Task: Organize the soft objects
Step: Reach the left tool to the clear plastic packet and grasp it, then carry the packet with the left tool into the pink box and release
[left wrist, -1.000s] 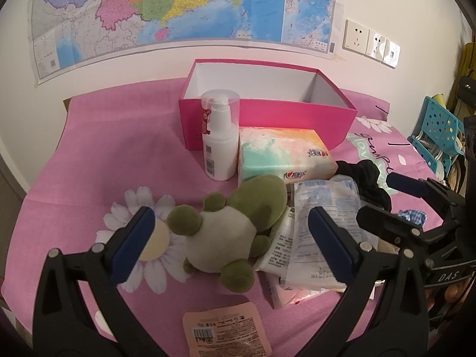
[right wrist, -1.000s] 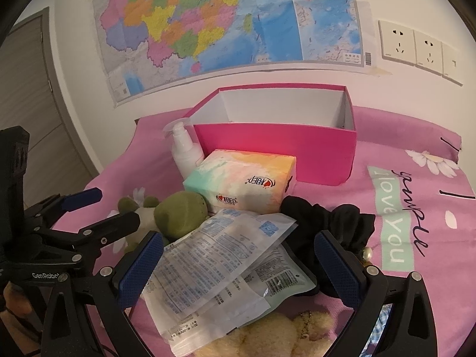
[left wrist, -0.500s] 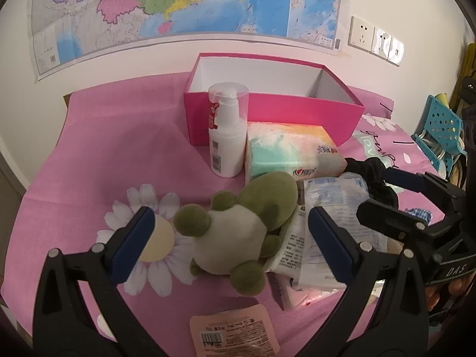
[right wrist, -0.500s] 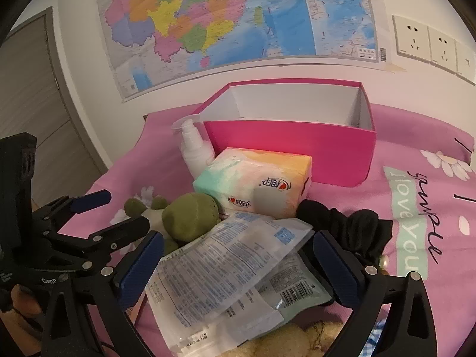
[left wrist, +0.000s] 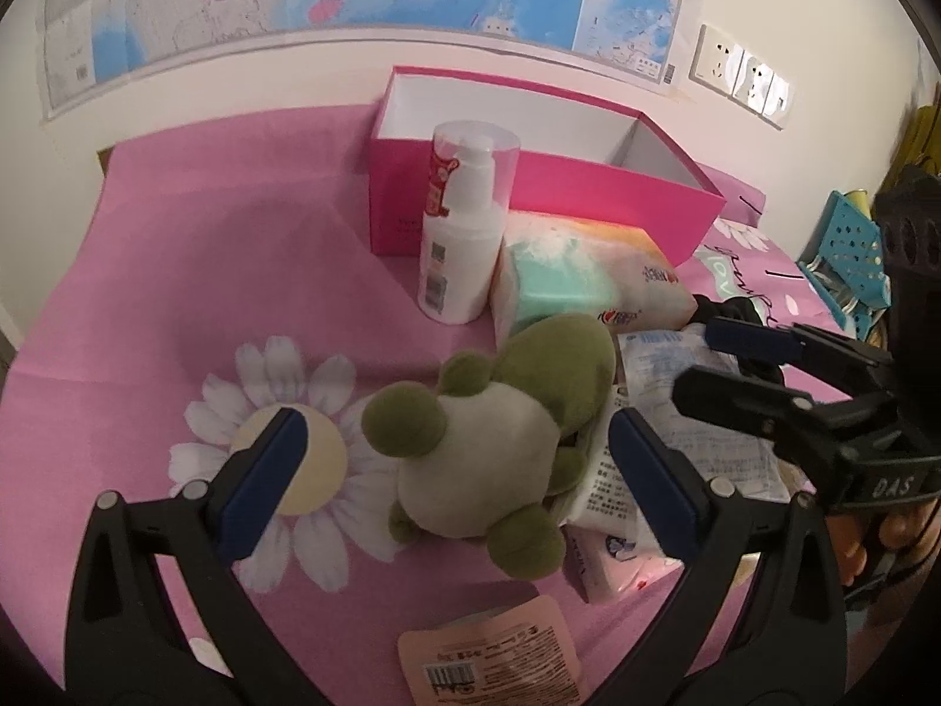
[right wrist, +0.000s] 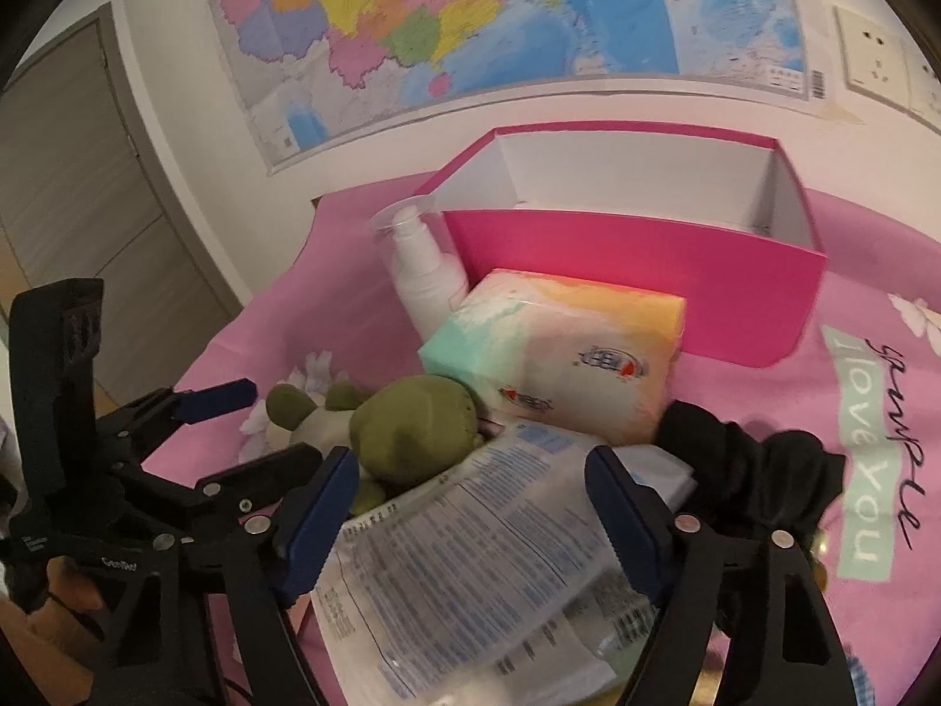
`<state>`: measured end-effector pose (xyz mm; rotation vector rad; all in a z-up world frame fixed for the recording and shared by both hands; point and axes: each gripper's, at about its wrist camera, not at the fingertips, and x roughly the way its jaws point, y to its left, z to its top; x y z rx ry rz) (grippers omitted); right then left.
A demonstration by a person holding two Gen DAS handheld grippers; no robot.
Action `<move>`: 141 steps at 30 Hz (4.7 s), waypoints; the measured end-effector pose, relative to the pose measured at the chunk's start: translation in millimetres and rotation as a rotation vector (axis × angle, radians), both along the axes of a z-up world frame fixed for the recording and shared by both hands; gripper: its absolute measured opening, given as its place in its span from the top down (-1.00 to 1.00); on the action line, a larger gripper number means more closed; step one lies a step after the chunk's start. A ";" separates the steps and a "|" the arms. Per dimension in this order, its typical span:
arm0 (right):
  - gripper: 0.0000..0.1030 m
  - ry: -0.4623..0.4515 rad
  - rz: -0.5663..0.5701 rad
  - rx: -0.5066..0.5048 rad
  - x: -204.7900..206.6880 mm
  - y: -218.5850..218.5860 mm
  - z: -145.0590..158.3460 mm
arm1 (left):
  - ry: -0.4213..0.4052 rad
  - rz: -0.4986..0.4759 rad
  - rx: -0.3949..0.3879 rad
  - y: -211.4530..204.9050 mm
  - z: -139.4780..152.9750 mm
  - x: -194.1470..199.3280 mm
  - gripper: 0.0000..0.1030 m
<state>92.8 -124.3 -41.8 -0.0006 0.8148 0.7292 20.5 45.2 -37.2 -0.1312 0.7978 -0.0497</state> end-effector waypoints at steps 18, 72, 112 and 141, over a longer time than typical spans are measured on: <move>-0.34 0.067 0.074 -0.003 16.6 15.1 -2.3 | 0.072 -0.107 -0.070 10.7 -11.9 -19.1 -0.64; 0.68 0.090 -0.266 0.326 7.3 -116.9 0.0 | 0.235 -0.627 -0.507 -72.0 -6.2 -24.5 -0.30; 0.16 0.143 0.074 0.133 24.5 -83.4 -12.7 | 0.204 -0.302 -0.414 -40.9 -23.9 9.3 0.23; 0.24 -0.043 -0.045 0.269 126.2 -38.1 86.7 | 0.014 -0.282 -0.127 5.9 101.4 153.5 0.22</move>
